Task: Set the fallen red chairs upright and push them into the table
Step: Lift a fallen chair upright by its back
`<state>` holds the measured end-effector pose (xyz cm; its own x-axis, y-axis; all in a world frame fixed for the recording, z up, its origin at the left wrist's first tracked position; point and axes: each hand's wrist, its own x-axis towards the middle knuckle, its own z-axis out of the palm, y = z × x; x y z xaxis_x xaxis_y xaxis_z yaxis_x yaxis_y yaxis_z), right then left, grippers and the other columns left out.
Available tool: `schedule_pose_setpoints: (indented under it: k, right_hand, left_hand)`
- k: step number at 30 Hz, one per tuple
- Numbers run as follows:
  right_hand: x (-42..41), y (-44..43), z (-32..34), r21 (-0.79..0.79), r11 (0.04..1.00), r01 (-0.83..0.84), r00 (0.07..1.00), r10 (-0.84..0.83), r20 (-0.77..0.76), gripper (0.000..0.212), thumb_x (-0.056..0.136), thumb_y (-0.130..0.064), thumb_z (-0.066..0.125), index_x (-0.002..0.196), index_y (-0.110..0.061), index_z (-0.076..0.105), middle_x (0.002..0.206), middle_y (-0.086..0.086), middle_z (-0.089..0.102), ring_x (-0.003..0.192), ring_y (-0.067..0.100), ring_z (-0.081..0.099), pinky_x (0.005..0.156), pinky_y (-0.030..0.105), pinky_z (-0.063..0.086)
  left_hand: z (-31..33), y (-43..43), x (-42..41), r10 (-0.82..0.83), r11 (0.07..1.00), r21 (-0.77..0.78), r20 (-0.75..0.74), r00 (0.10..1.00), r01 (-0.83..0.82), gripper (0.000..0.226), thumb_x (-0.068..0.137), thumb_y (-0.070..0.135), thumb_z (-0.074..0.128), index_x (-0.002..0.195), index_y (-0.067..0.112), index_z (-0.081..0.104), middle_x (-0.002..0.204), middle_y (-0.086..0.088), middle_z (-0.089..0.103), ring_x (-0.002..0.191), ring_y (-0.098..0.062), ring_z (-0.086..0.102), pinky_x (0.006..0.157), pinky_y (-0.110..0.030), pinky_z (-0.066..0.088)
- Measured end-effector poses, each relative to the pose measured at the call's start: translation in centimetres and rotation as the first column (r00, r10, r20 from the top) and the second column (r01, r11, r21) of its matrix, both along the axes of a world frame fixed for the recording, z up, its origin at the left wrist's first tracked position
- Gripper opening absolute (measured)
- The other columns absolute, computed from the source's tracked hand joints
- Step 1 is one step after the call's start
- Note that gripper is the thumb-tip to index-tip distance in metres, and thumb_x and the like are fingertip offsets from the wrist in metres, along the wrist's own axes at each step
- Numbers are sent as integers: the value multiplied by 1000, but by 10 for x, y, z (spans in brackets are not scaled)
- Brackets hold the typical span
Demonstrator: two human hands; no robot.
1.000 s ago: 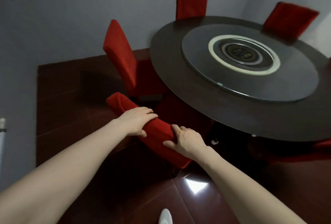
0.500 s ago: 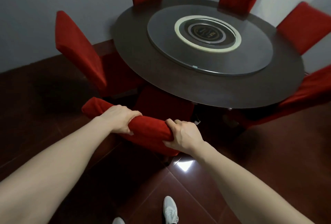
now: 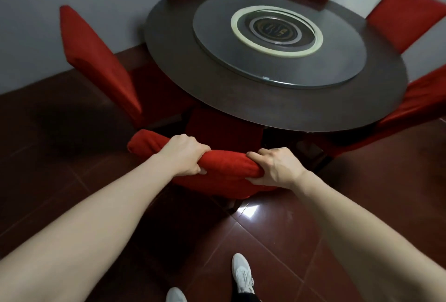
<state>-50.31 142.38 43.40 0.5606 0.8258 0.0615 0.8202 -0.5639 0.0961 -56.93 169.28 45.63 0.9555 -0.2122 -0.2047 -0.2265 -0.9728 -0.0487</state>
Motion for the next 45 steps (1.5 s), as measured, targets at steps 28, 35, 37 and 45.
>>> schedule_pose_setpoints:
  k: [28,35,37,45]
  right_hand:
    - [78,-29,2,-49,991,127,992,-127,3,58,71,-75,59,99,-24,58,73,1,59,63,29,63,50,31,39]
    - [90,-42,5,-49,986,158,987,-158,4,61,70,-73,63,101,-20,58,77,2,60,71,29,64,53,31,34]
    - [90,-43,4,-46,986,160,987,-160,12,60,70,-72,65,101,-20,59,76,2,60,70,29,64,53,31,34]
    - [88,-39,1,-40,980,195,981,-195,0,62,69,-72,66,101,-20,57,78,3,61,71,30,64,53,32,36]
  left_hand:
    - [-33,14,82,-274,955,-53,203,940,290,75,81,73,51,145,34,41,120,8,64,98,-19,67,70,-35,56]
    - [-37,-3,91,-266,962,-9,211,940,274,79,81,77,43,148,36,32,124,10,60,101,-17,65,72,-35,55]
    - [-38,-2,92,-276,959,-13,205,939,284,78,82,76,43,148,35,33,123,9,61,100,-17,65,71,-36,55]
    - [-34,1,91,-279,956,-40,200,939,292,77,81,74,50,145,32,41,117,7,65,95,-20,67,66,-37,56]
